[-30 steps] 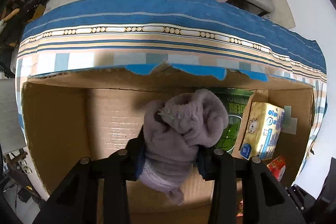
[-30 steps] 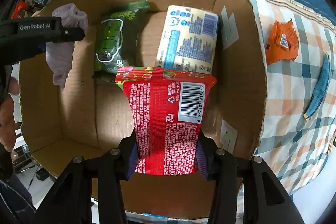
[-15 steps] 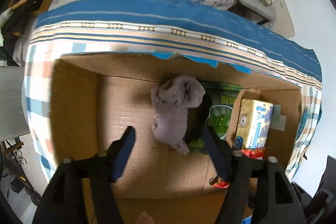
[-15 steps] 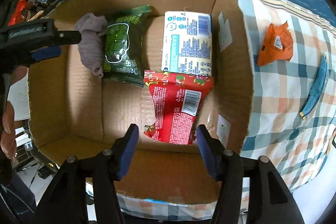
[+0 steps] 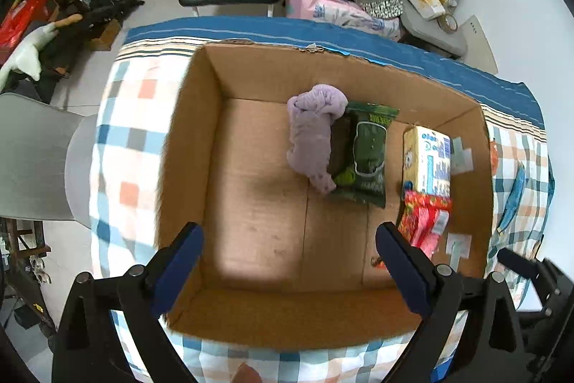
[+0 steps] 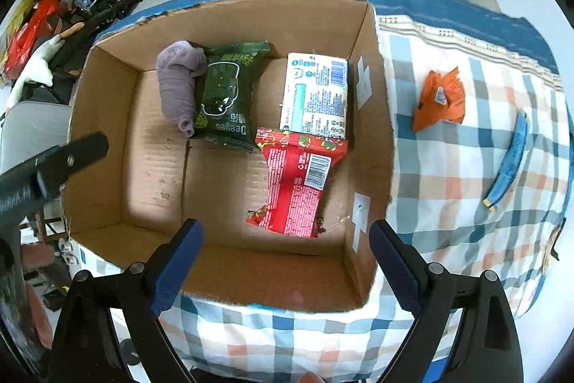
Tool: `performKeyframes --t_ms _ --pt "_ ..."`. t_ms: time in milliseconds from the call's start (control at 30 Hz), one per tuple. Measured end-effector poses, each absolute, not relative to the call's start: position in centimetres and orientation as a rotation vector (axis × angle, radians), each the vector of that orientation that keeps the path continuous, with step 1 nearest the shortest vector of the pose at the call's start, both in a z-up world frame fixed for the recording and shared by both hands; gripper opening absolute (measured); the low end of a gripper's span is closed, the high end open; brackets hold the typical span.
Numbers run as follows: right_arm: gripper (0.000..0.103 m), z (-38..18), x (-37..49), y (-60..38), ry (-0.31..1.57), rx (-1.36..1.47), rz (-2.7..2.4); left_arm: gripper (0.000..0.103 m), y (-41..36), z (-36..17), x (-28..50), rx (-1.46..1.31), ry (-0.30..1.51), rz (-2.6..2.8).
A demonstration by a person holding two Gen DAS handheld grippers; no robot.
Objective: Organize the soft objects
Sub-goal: 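Carry the sock and red pack into the box and release both, then grasp the orange chip bag with the left tool while the right grasps the blue stick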
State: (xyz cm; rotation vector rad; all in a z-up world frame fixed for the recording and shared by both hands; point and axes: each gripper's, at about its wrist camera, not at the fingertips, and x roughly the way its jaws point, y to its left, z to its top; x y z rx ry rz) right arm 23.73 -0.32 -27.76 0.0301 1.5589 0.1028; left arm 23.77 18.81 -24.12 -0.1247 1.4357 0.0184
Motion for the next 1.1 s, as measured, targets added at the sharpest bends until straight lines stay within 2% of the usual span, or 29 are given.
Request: performKeyframes --t_ms 333,667,900,1100 --pt "0.096 -22.3 20.1 -0.7 1.444 0.003 0.156 0.098 18.3 -19.0 18.4 -0.116 1.325 0.048" --pt "0.096 -18.0 18.1 -3.0 1.378 0.075 0.235 0.098 14.9 -14.4 16.4 -0.109 1.248 0.033" --pt "0.096 -16.5 18.1 -10.4 1.334 0.206 0.177 0.098 8.6 -12.3 18.4 -0.016 1.186 -0.014" --pt "0.096 -17.7 18.8 -19.7 1.330 0.292 0.018 0.098 -0.7 -13.8 21.9 0.119 1.188 -0.135"
